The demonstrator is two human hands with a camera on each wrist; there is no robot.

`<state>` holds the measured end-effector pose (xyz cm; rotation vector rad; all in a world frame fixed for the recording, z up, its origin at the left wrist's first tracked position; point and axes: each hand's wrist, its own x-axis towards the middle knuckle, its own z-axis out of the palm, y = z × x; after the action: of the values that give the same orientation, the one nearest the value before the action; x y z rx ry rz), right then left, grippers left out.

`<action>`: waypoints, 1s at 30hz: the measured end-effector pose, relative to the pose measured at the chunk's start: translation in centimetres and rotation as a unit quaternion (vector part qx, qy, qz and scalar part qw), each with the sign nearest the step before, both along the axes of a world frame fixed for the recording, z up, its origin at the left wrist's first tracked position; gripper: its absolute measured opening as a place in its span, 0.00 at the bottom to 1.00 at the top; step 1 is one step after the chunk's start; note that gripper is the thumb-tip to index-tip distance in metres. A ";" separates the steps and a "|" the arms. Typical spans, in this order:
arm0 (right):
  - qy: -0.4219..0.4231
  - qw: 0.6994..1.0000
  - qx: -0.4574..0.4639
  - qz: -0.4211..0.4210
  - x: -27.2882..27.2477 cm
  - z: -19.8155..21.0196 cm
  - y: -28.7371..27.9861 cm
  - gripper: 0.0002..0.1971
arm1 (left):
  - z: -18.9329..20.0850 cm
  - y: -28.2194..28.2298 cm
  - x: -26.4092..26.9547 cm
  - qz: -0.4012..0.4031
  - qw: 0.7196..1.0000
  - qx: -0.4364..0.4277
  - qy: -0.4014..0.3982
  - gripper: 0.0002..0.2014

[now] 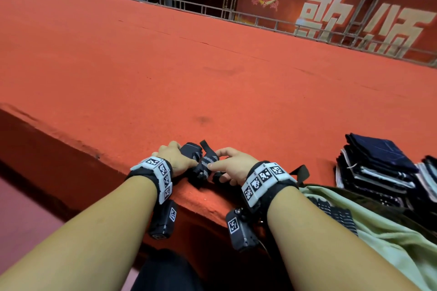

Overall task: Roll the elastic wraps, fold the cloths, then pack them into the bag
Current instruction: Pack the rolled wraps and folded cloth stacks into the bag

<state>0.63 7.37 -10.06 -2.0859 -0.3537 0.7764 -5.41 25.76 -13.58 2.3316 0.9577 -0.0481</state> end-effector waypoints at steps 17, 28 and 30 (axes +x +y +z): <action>-0.056 0.998 -0.020 -0.014 -0.9 -0.7 1.3 0.17 | -1.1 -0.2 0.1 -0.008 0.999 0.036 -0.001 0.36; -0.025 0.998 0.055 -0.029 -1.6 -0.1 0.2 0.13 | 0.4 -0.3 -1.0 -0.019 0.999 -0.019 -0.019 0.37; -0.026 0.997 0.061 -0.033 -1.8 0.3 -0.1 0.16 | 1.0 -0.1 -1.9 -0.023 0.996 -0.066 -0.049 0.32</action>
<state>-1.18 7.23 -9.73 -1.9959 -0.3500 0.6468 -7.29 25.69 -12.58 2.2141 0.8282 -0.0153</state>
